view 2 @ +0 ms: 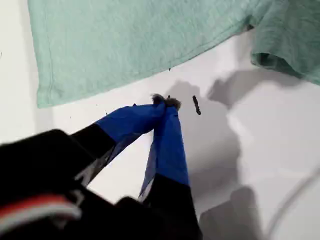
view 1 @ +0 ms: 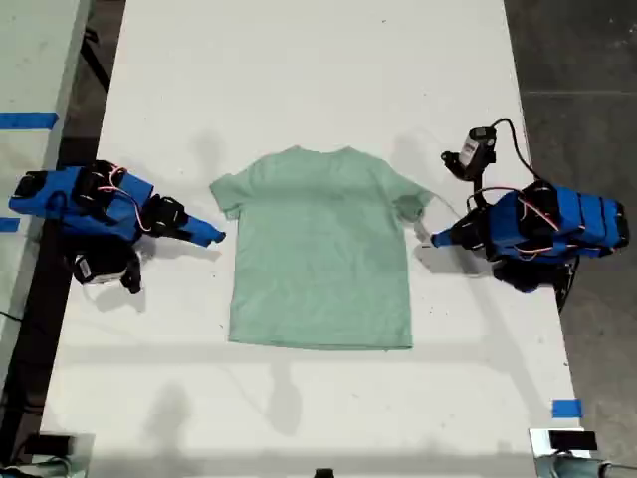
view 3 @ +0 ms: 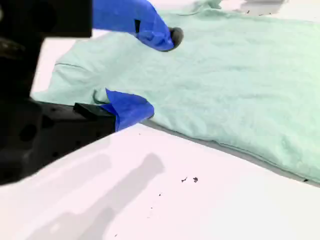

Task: Fold tshirt

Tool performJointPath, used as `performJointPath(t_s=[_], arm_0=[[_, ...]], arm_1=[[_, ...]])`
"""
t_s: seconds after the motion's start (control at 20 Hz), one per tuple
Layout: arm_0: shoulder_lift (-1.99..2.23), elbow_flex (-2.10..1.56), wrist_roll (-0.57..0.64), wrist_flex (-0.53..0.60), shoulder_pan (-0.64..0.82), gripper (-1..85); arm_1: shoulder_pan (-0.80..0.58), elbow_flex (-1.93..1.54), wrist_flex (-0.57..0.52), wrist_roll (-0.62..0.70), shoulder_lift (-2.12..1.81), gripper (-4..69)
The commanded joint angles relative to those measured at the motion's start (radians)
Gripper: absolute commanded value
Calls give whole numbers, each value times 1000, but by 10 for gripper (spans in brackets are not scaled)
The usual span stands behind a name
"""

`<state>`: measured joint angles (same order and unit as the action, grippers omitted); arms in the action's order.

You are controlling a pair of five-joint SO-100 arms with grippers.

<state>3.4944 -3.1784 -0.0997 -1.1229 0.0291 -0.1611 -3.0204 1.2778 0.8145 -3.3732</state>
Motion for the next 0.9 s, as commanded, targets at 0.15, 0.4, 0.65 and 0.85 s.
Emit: performJointPath(t_s=[0.15,0.4,0.65,0.85], arm_0=[[106,-6,112,11,153,1],[106,-6,118,12,169,10],[106,3,58,37,183,1],[72,60,0,124,153,1]], arm_1=[[-51,-34,17,-428,-112,-14],[-52,-34,17,-456,-112,-5],[-25,-14,40,-451,-115,-17],[0,84,66,-472,-110,-16]])
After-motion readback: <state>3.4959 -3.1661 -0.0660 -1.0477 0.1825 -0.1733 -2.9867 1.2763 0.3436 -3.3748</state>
